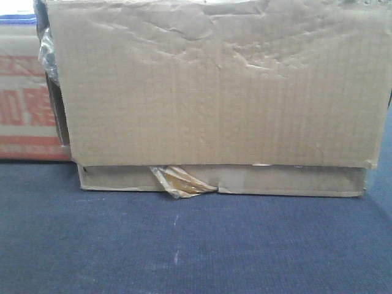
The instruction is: Stack two boxes on right shelf middle
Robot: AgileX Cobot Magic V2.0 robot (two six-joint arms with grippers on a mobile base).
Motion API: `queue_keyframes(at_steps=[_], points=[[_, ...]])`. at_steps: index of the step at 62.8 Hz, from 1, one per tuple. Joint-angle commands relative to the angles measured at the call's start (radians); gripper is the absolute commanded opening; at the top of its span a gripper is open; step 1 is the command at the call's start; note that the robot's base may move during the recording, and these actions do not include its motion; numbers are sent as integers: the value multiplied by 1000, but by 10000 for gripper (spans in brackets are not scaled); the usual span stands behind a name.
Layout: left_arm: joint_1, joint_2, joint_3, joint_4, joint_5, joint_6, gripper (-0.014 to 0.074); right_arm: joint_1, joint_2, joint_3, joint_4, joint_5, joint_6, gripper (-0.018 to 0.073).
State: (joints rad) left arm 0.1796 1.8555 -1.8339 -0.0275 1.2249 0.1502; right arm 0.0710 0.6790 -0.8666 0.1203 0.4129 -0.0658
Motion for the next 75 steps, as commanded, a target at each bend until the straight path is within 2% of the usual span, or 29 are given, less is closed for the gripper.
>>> queue_keyframes(at_steps=[1,6,11,20,24,28,37,43,47,54,75], points=[[1,-109,-19,50,-4,-73,-111,-1,-2,-8,-2,-10,1,570],[1,-175,-52,90,-4,-128,-111,-1,-2,-8,-2,-10,1,570],[-2,-237,-106,90,-4,-169,-111,-1,-2,-8,-2,-10,1,570],[-59,-303,-229,85,-19,-192,-111,-1,-2,-8,-2,-10,1,570],[-115,-307,-298,85,-7,-223,-111,-1,-2,-8,-2,-10,1,570],[-220,-301,-362,85,-5,-237,-111,-1,-2,-8,-2,-10,1,570],[-408,-278,-377,88,-38,-258,-111,-1,-2,-8,-2,-10,1,570],[-506,-225,-377,96,-40,-266,-111,-1,-2,-8,-2,-8,1,570],[-548,-180,-377,98,-38,-266,-111,-1,-2,-8,-2,-8,1,570],[-592,-95,-377,98,-48,-290,-111,2,-2,-8,-2,-9,1,570],[-597,75,-377,62,-35,-326,-109,2,-2,-8,-2,-9,1,570]])
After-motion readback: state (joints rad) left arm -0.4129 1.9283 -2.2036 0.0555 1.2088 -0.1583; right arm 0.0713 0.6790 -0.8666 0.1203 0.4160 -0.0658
